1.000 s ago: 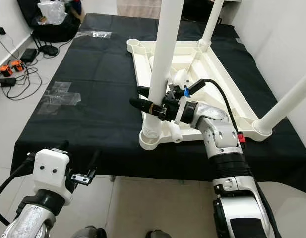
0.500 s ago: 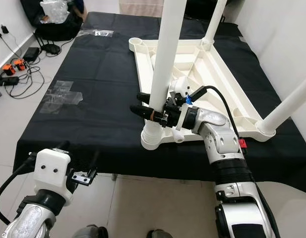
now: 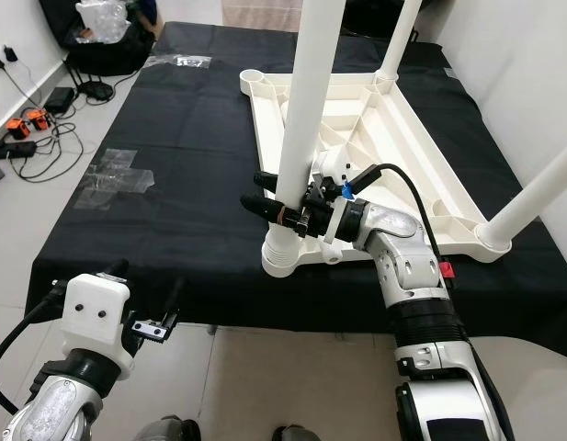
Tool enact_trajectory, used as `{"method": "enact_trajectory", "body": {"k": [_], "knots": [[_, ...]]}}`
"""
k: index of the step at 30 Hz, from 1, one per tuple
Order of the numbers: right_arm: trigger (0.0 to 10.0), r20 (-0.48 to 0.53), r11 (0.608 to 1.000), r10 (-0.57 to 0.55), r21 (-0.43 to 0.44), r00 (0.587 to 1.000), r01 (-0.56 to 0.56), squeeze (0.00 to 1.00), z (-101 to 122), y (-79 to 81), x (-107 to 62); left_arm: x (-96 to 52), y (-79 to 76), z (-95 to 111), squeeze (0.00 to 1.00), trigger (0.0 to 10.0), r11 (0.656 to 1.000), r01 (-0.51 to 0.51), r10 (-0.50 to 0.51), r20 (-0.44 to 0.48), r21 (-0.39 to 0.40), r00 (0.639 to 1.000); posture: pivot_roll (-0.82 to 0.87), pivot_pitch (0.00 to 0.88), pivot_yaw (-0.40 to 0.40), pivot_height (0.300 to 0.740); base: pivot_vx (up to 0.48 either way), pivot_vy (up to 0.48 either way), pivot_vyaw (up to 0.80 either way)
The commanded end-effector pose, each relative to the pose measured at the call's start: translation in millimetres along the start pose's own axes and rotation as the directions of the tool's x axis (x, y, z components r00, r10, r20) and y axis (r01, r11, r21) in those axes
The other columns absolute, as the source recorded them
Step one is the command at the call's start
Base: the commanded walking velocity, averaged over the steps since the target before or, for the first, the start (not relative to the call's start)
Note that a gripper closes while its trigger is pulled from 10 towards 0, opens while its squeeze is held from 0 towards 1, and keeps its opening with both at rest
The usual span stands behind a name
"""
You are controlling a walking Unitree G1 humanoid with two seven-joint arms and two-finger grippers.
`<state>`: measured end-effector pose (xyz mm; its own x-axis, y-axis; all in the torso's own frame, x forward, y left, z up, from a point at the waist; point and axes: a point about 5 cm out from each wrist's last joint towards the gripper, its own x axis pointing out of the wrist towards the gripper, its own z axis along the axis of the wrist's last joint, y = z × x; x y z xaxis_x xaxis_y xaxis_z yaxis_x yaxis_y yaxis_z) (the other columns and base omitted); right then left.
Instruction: Building children table
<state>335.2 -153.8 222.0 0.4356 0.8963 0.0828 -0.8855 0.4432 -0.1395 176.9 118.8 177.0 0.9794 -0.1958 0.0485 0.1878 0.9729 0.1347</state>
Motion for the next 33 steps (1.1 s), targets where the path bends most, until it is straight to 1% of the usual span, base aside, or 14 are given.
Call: {"method": "enact_trajectory", "body": {"k": [1, 2, 5, 7, 8, 10, 12, 13, 22, 25, 26, 28, 31, 33], "knots": [[10.0, 0.002, 1.000, -0.023, -0.010, 1.000, 0.023, 0.00, -3, 0.4, -0.6, -2.1, 0.8, 3, 0.00, 10.0, 1.000, 0.004, -0.004, 0.003, 0.015, 1.000, 0.11, 0.221, -0.061, 0.740, 0.000, 0.000, 0.00], [10.0, 0.002, 1.000, -0.023, -0.010, 1.000, 0.023, 0.00, -3, 0.4, -0.6, -2.1, 0.8, 3, 0.00, 10.0, 1.000, 0.004, -0.004, 0.003, 0.015, 1.000, 0.11, 0.221, -0.061, 0.740, 0.000, 0.000, 0.00], [10.0, 0.002, 0.996, -0.094, -0.010, 0.996, 0.094, 0.00, -7, 0.6, -3.3, -1.8, 1.2, 3, 0.00, 10.0, 1.000, 0.001, -0.001, 0.005, 0.015, 1.000, 0.11, 0.221, -0.060, 0.740, 0.000, 0.000, 0.00], [10.0, 0.007, 0.982, -0.190, -0.006, 0.982, 0.190, 0.00, -11, -1.6, -6.4, -1.3, 1.2, 3, 0.00, 10.0, 1.000, 0.002, -0.002, 0.007, 0.015, 1.000, 0.11, 0.221, -0.060, 0.740, 0.000, 0.000, 0.00], [10.0, 0.007, 0.982, -0.190, -0.006, 0.982, 0.190, 0.00, -11, -1.6, -6.4, -1.3, 1.2, 3, 0.00, 10.0, 1.000, 0.002, -0.002, 0.007, 0.015, 1.000, 0.11, 0.221, -0.060, 0.740, 0.000, 0.000, 0.00], [10.0, 0.010, 0.966, -0.258, -0.005, 0.966, 0.259, 0.00, -14, 0.2, -8.4, 0.0, 1.6, 4, 0.00, 10.0, 1.000, 0.003, -0.003, 0.009, 0.016, 1.000, 0.10, 0.221, -0.058, 0.740, 0.000, 0.000, 0.00], [10.0, 0.010, 0.965, -0.263, -0.003, 0.965, 0.263, 0.00, -15, 1.3, -8.4, 0.3, 1.7, 4, 0.00, 10.0, 1.000, 0.002, -0.003, 0.010, 0.016, 1.000, 0.10, 0.221, -0.058, 0.740, 0.000, 0.000, 0.00], [10.0, 0.005, 0.944, -0.329, -0.010, 0.944, 0.329, 0.00, -17, 2.5, -9.0, 1.0, 2.3, 4, 0.00, 10.0, 1.000, 0.000, 0.000, 0.012, 0.018, 1.000, 0.10, 0.223, -0.059, 0.740, 0.000, 0.000, 0.00], [10.0, -0.021, 0.911, -0.412, -0.035, 0.911, 0.411, 0.00, -22, 6.3, -6.3, 1.4, 2.5, 4, 0.00, 10.0, 1.000, 0.000, 0.000, 0.014, 0.018, 1.000, 0.10, 0.224, -0.058, 0.740, 0.000, 0.000, 0.00], [10.0, -0.055, 0.906, -0.424, -0.048, 0.904, 0.422, 0.00, -25, 10.5, 0.0, 1.6, 2.4, 4, 0.00, 10.0, 1.000, 0.000, 0.000, 0.014, 0.017, 1.000, 0.10, 0.224, -0.058, 0.740, 0.000, 0.000, 0.00], [10.0, -0.104, 0.884, -0.467, -0.071, 0.878, 0.462, 0.00, -28, 10.8, 7.5, 2.3, 2.0, 4, 0.00, 10.0, 1.000, -0.001, 0.001, 0.016, 0.016, 1.000, 0.09, 0.222, -0.062, 0.740, 0.000, 0.000, 0.00], [10.0, -0.114, 0.877, -0.479, -0.079, 0.870, 0.473, 0.00, -29, 10.5, 9.0, 2.5, 1.9, 4, 0.00, 10.0, 1.000, -0.002, 0.001, 0.016, 0.015, 1.000, 0.09, 0.222, -0.062, 0.740, 0.000, 0.000, 0.00], [10.0, -0.143, 0.825, -0.565, -0.069, 0.813, 0.561, 0.00, -30, 6.0, 13.9, 2.7, 1.6, 4, 0.00, 10.0, 1.000, -0.003, 0.003, 0.017, 0.015, 1.000, 0.09, 0.222, -0.065, 0.740, 0.000, 0.000, 0.00], [10.0, -0.150, 0.816, -0.577, -0.072, 0.803, 0.573, 0.00, -30, 5.5, 15.0, 2.7, 1.4, 4, 0.00, 10.0, 1.000, -0.003, 0.003, 0.017, 0.015, 1.000, 0.09, 0.223, -0.067, 0.740, 0.000, 0.000, 0.00]]}}
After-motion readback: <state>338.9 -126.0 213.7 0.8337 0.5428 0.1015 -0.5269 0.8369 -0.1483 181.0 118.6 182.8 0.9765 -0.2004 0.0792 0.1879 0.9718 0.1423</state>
